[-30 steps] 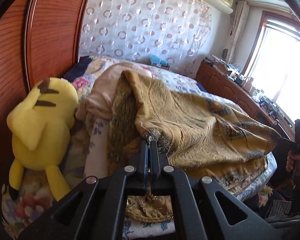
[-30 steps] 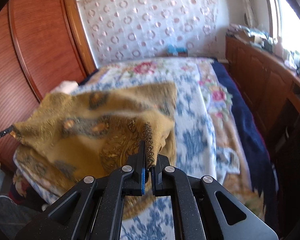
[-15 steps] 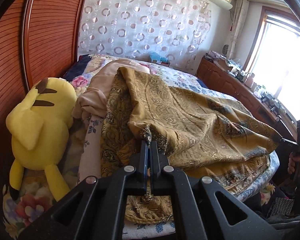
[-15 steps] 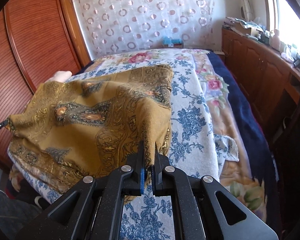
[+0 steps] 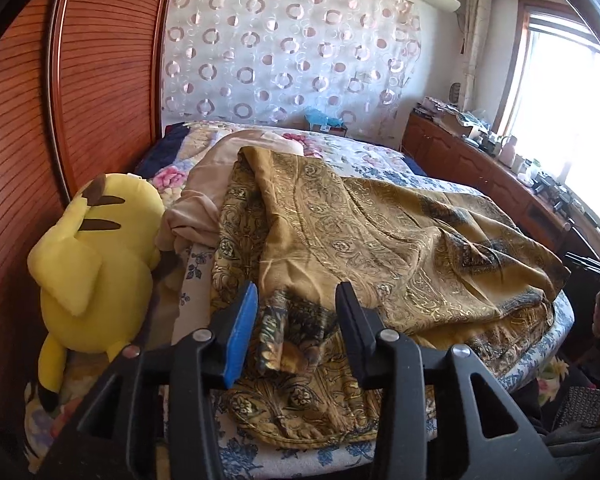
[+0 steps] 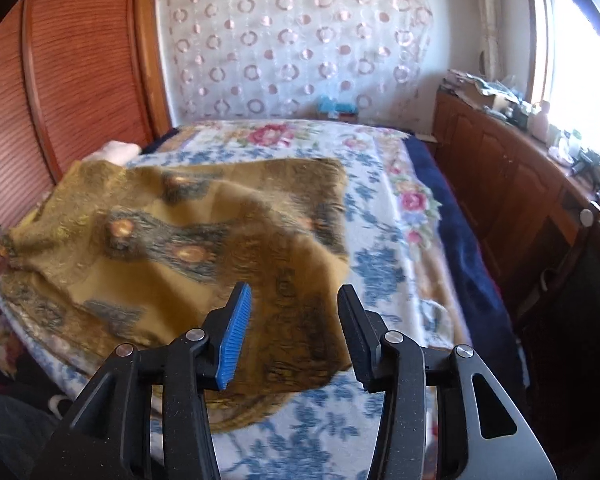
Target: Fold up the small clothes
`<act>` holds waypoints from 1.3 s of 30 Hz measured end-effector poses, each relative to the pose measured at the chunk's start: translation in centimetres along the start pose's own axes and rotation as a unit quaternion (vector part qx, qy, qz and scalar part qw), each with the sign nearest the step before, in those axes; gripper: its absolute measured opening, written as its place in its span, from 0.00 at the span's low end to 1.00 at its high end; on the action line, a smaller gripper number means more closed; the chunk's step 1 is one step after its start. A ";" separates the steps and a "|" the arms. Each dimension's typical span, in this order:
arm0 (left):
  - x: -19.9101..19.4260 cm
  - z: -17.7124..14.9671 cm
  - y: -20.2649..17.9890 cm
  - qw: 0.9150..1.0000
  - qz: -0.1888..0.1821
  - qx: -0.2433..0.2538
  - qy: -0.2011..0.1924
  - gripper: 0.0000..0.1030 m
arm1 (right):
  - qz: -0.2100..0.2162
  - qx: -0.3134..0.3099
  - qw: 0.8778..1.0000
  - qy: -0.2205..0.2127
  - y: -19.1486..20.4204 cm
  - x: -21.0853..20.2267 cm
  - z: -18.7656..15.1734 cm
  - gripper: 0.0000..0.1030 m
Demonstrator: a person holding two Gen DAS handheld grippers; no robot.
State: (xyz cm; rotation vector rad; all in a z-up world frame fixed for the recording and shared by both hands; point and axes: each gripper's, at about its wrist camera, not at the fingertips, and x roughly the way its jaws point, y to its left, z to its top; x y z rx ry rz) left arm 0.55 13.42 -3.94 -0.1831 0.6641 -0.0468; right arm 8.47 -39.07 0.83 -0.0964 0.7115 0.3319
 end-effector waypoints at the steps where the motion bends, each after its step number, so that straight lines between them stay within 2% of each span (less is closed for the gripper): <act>1: -0.1 -0.2 -0.4 1.000 -0.002 0.003 0.000 0.38 | 0.009 -0.003 1.000 -0.001 0.5 0.0 0.0 0.44; 7: 0.4 -1.0 -3.0 0.999 -0.036 0.031 0.014 0.38 | 0.071 -0.034 0.997 0.020 5.3 2.0 -0.5 0.44; 14: 4.1 -1.8 -7.1 0.991 -0.088 0.081 0.066 0.38 | 0.141 -0.084 0.986 0.039 12.1 4.6 -0.8 0.44; 19: 6.9 -2.2 -9.5 0.982 -0.102 0.117 0.109 0.38 | 0.150 -0.113 0.981 0.056 14.6 5.8 -1.5 0.44; 22: 8.0 -2.7 -10.3 0.978 -0.096 0.137 0.124 0.38 | 0.143 -0.118 0.981 0.062 14.5 6.0 -1.8 0.44; 24: 8.3 -2.8 -10.5 0.978 -0.090 0.148 0.120 0.37 | 0.140 -0.112 0.982 0.062 13.9 5.8 -1.8 0.44; 26: 8.1 -2.7 -10.7 0.977 -0.087 0.161 0.111 0.00 | 0.134 -0.102 0.984 0.059 12.9 5.5 -1.8 0.44; 29: 6.6 -2.1 -10.6 0.977 -0.110 0.155 0.097 0.00 | 0.123 -0.090 0.987 0.057 11.6 5.2 -1.7 0.44; 34: 1.6 -1.2 -10.7 0.978 -0.130 0.150 0.071 0.00 | 0.106 -0.067 0.991 0.052 9.7 5.0 -1.3 0.44; 37: -0.4 -1.2 -10.6 0.979 -0.123 0.151 0.066 0.00 | 0.105 -0.053 0.992 0.043 8.7 4.3 -1.1 0.44; 39: -0.8 -1.0 -10.0 0.979 -0.134 0.136 0.066 0.02 | 0.103 -0.044 0.993 0.039 7.9 3.8 -1.1 0.44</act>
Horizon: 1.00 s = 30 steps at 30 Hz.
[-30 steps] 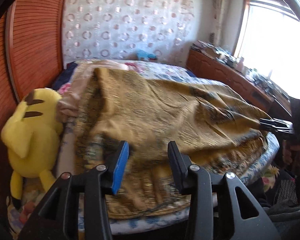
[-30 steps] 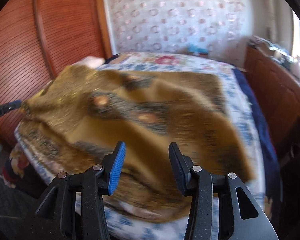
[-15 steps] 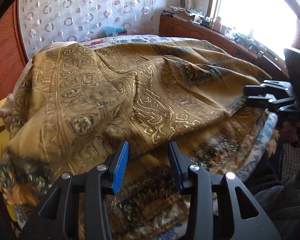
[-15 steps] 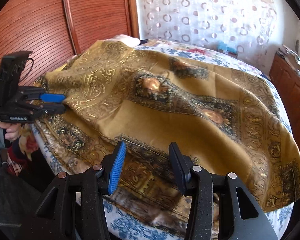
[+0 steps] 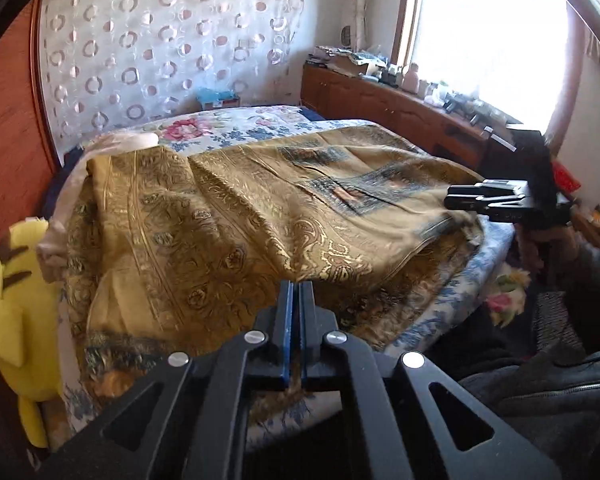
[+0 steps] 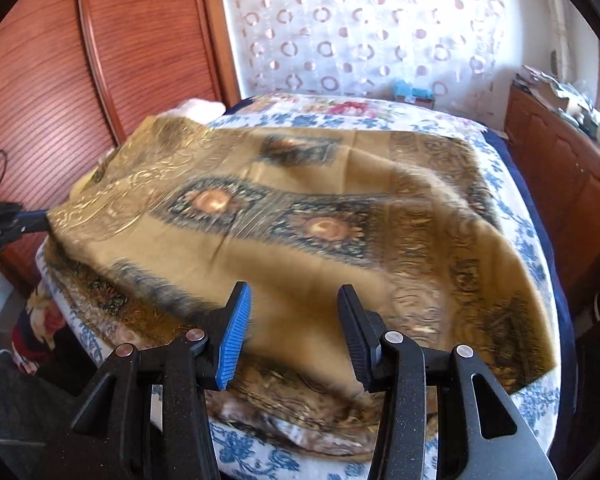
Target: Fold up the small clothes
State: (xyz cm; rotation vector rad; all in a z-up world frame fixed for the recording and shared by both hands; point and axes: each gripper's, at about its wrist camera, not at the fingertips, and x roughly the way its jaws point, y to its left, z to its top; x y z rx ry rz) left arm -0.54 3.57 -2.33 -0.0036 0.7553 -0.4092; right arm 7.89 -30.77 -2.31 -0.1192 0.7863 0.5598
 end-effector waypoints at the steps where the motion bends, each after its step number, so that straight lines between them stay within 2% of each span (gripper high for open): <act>1: -0.3 0.0 0.3 1.000 0.005 -0.006 -0.004 0.11 | -0.002 0.005 1.000 -0.001 -0.4 -0.2 -0.1 0.44; 2: -0.3 0.1 0.7 1.000 0.015 -0.009 -0.008 0.26 | -0.005 0.008 1.000 -0.001 -0.7 -0.4 -0.2 0.44; 3: -0.4 0.2 1.2 1.000 0.025 -0.014 -0.013 0.32 | -0.007 0.011 1.000 -0.001 -0.8 -0.4 -0.1 0.44; 5: -0.5 0.2 2.4 0.999 0.033 -0.029 -0.018 0.38 | -0.014 0.020 1.000 -0.002 -1.4 -0.5 -0.2 0.44; 8: -0.4 -0.1 4.1 0.997 0.058 -0.047 -0.017 0.41 | -0.023 0.029 0.999 -0.004 -2.1 -0.4 -0.2 0.44; 13: -0.2 -1.0 6.4 0.993 0.090 -0.078 -0.020 0.42 | -0.047 0.020 0.999 0.000 -2.3 0.1 -0.7 0.44; 16: 0.3 -1.6 7.7 0.989 0.122 -0.084 -0.013 0.42 | -0.054 0.021 0.998 0.003 -2.4 0.4 -1.1 0.44; 24: 1.0 -2.3 9.4 0.985 0.139 -0.106 -0.010 0.46 | -0.066 0.031 0.997 0.009 -2.6 1.7 -1.7 0.47; 26: 1.3 -2.4 9.8 0.984 0.141 -0.111 -0.007 0.54 | -0.071 0.029 0.997 0.002 -2.5 1.8 -2.0 0.51; 30: 1.6 -2.8 10.8 0.982 0.150 -0.117 -0.001 0.55 | -0.077 0.022 0.997 -0.008 -2.1 2.0 -2.3 0.59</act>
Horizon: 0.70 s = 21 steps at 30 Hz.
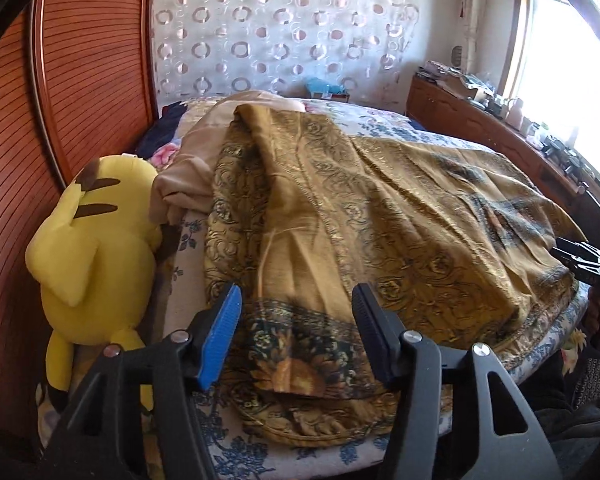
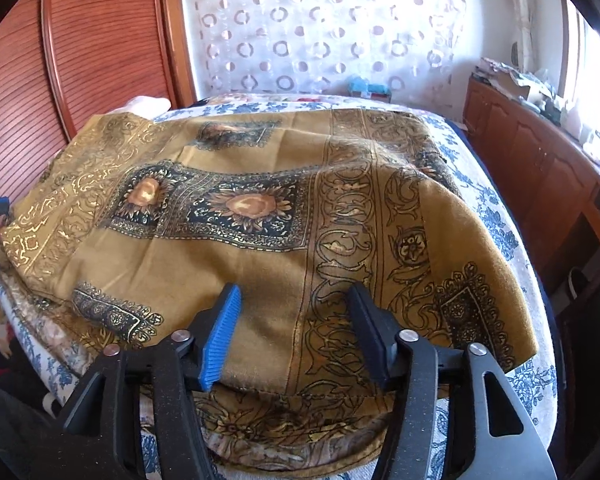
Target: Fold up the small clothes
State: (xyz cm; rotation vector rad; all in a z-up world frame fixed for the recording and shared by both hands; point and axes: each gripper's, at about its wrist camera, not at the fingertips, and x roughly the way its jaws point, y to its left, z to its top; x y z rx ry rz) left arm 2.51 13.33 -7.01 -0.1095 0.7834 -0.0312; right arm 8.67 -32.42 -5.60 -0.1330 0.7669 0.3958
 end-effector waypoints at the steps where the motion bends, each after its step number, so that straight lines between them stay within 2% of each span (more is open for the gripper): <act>1: 0.2 -0.1 0.2 1.000 0.003 -0.002 0.002 0.55 | -0.005 -0.006 1.000 -0.005 0.3 0.1 -0.2 0.61; 3: 0.6 -0.2 0.5 1.000 0.007 -0.007 0.006 0.55 | -0.017 -0.017 1.000 -0.012 0.7 0.1 -0.4 0.62; 11: 2.5 -1.1 1.7 0.999 0.012 -0.029 0.032 0.55 | -0.017 -0.011 1.000 -0.013 0.4 0.2 -0.3 0.62; 21: 2.8 -1.6 1.9 0.999 0.016 -0.026 0.032 0.56 | -0.017 -0.011 1.000 -0.013 0.4 0.2 -0.3 0.62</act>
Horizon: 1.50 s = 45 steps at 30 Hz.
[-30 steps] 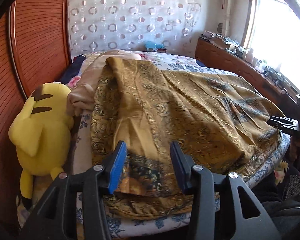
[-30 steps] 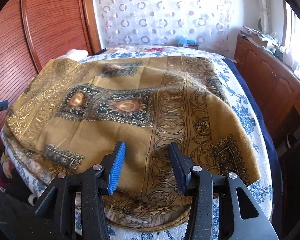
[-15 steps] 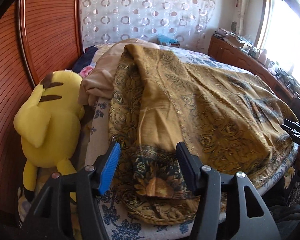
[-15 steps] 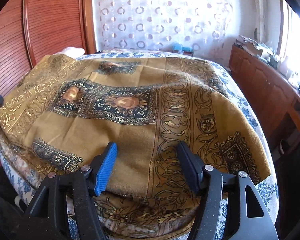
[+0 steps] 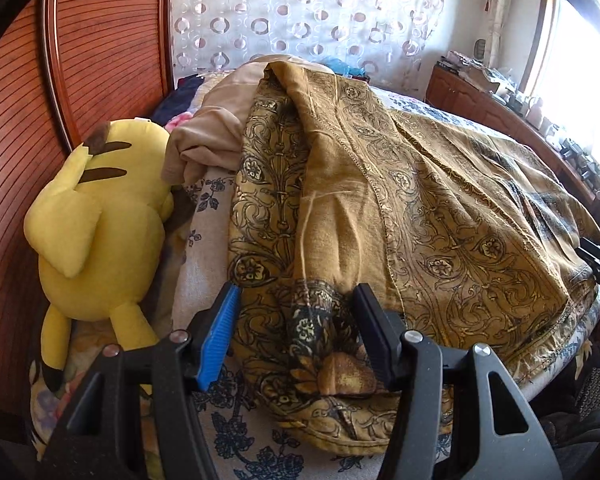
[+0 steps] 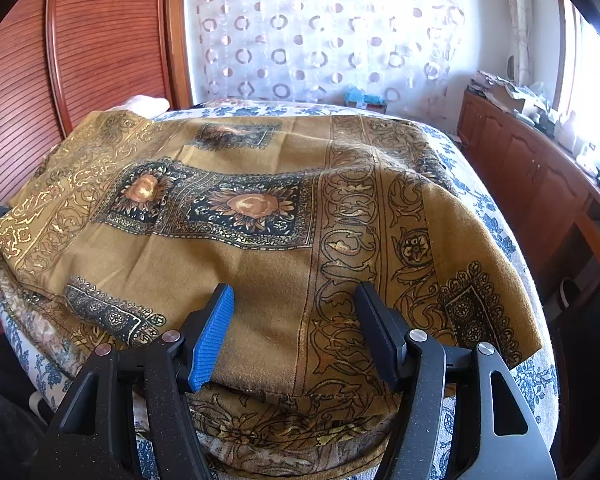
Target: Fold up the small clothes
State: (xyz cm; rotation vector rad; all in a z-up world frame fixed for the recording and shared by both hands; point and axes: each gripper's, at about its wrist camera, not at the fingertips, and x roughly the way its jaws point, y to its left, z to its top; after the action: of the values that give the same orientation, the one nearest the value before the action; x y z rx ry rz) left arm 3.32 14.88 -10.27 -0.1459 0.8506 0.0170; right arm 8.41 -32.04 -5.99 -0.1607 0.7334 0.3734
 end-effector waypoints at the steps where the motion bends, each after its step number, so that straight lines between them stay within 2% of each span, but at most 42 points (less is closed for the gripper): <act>1: 0.0 0.0 0.0 1.000 0.001 0.000 -0.001 0.56 | 0.000 0.000 1.000 0.000 0.0 0.0 0.0 0.62; 5: 0.0 0.0 0.4 1.000 0.030 0.000 -0.007 0.57 | 0.000 0.000 1.000 0.000 0.0 0.0 0.0 0.62; 13: -0.1 -0.1 0.8 1.000 0.025 -0.006 -0.008 0.56 | 0.000 0.000 1.000 -0.001 0.0 0.0 -0.1 0.62; 15: -0.4 0.0 0.4 1.000 -0.011 -0.010 -0.007 0.41 | 0.000 0.000 1.000 -0.001 0.1 0.0 -0.1 0.62; 16: -0.4 0.0 0.3 1.000 -0.020 -0.009 -0.004 0.25 | 0.000 0.000 1.000 -0.001 0.1 0.0 -0.1 0.62; 17: -0.5 0.0 0.1 1.000 -0.023 -0.009 -0.004 0.15 | 0.000 0.000 1.000 -0.001 0.0 0.0 -0.1 0.62; 18: -0.6 0.2 -0.1 1.000 -0.028 -0.004 -0.007 0.07 | 0.000 0.000 1.000 -0.001 0.1 0.0 -0.1 0.62; 19: -0.9 0.3 -0.4 0.999 -0.032 0.001 -0.011 0.04 | 0.000 0.000 1.000 -0.001 0.0 0.0 0.0 0.62; 26: -4.7 2.6 -3.7 0.993 -0.073 0.024 -0.087 0.03 | 0.007 0.003 1.000 -0.003 -0.1 -0.2 0.0 0.62; 29: -6.4 4.8 -5.8 0.987 -0.102 0.038 -0.115 0.03 | 0.024 0.019 1.000 -0.005 -1.0 -1.1 0.4 0.62; 33: -7.1 8.1 -10.4 0.977 -0.138 0.076 -0.141 0.03 | 0.009 0.033 0.999 -0.024 -2.7 -3.1 0.8 0.62; 41: -6.3 12.7 -19.4 0.958 -0.208 0.132 -0.144 0.03 | -0.014 0.055 0.997 -0.043 -5.9 -6.0 0.6 0.62; 45: -6.4 14.3 -24.2 0.946 -0.239 0.167 -0.142 0.03 | -0.021 0.060 0.997 -0.052 -6.7 -7.2 0.3 0.62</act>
State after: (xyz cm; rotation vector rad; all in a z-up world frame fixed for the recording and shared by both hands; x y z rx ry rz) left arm 11.58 -6.82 6.74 -0.0268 0.5034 -0.5489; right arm 6.34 -40.12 -0.81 -0.0431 0.6462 0.2941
